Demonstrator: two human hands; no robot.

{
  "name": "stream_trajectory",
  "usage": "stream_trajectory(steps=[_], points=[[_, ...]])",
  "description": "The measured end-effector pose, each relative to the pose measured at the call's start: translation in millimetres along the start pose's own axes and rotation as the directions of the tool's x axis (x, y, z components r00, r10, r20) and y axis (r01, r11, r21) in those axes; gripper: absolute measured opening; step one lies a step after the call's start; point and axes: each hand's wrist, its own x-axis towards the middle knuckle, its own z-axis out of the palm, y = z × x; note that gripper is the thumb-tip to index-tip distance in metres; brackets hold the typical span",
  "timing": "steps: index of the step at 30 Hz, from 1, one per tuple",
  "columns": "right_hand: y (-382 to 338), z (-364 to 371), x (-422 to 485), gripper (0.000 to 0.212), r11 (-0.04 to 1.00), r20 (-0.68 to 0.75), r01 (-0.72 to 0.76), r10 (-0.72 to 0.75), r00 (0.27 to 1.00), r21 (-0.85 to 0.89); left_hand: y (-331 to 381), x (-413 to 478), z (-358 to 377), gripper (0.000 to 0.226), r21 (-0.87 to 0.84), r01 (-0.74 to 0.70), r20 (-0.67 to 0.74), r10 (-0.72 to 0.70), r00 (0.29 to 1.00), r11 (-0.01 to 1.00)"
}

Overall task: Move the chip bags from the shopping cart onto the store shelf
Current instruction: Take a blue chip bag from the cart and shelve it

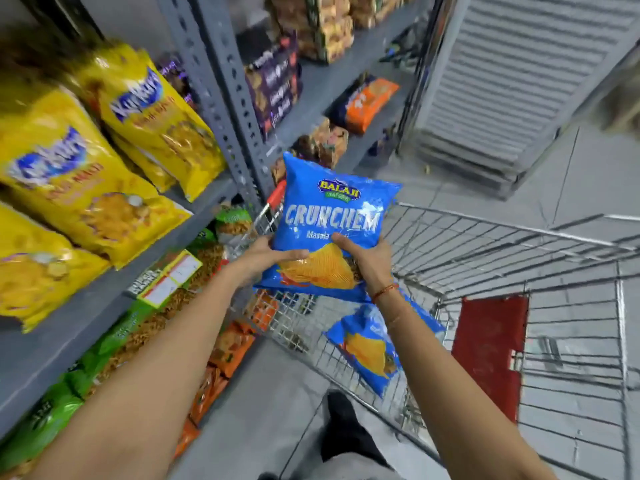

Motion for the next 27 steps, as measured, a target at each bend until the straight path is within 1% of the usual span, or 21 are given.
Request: stream_trajectory(steps=[1, 4, 5, 7, 10, 13, 15, 17, 19, 23, 25, 27], points=[[-18, 5, -5, 0.026, 0.999, 0.021, 0.044, -0.044, 0.999, 0.013, 14, -12, -4, 0.039, -0.009, -0.049, -0.017, 0.049, 0.999, 0.999], [-68, 23, -19, 0.045, 0.981, 0.057, 0.194, -0.195, 0.979, 0.020, 51, -48, -23, 0.049, -0.035, -0.198, -0.073, 0.195, 0.978, 0.980], [-84, 30, -24, 0.049, 0.972, 0.062, 0.237, -0.237, 0.970, 0.013, 61, -60, -30, 0.046, -0.036, -0.240, -0.104, 0.235, 0.966, 0.970], [-118, 43, -36, 0.050, 0.942, 0.072, 0.334, -0.334, 0.940, 0.020, 83, -85, -44, 0.037, -0.004, -0.341, -0.179, 0.335, 0.925, 0.940], [-168, 65, -59, 0.047, 0.873, 0.093, 0.486, -0.488, 0.868, 0.048, 113, -126, -64, 0.040, 0.033, -0.482, -0.293, 0.470, 0.833, 0.875], [-215, 89, -87, 0.041, 0.798, 0.129, 0.591, -0.602, 0.788, 0.116, 138, -169, -85, 0.041, 0.068, -0.611, -0.397, 0.584, 0.708, 0.788], [-245, 106, -105, 0.037, 0.751, 0.158, 0.640, -0.660, 0.735, 0.164, 150, -200, -102, 0.048, 0.121, -0.666, -0.454, 0.638, 0.622, 0.736], [-272, 125, -120, 0.039, 0.702, 0.198, 0.678, -0.712, 0.673, 0.219, 157, -231, -120, 0.060, 0.192, -0.690, -0.520, 0.669, 0.531, 0.697], [-296, 147, -135, 0.040, 0.660, 0.247, 0.700, -0.751, 0.612, 0.271, 162, -258, -138, 0.064, 0.251, -0.697, -0.568, 0.685, 0.456, 0.672], [-334, 198, -162, 0.039, 0.597, 0.341, 0.730, -0.798, 0.496, 0.334, 165, -305, -169, 0.060, 0.256, -0.737, -0.632, 0.685, 0.362, 0.625], [-350, 225, -173, 0.044, 0.580, 0.380, 0.735, -0.806, 0.454, 0.351, 167, -325, -186, 0.059, 0.258, -0.749, -0.678, 0.667, 0.310, 0.610], [-364, 252, -181, 0.039, 0.559, 0.403, 0.751, -0.814, 0.418, 0.351, 170, -342, -206, 0.062, 0.277, -0.752, -0.715, 0.651, 0.255, 0.598]])
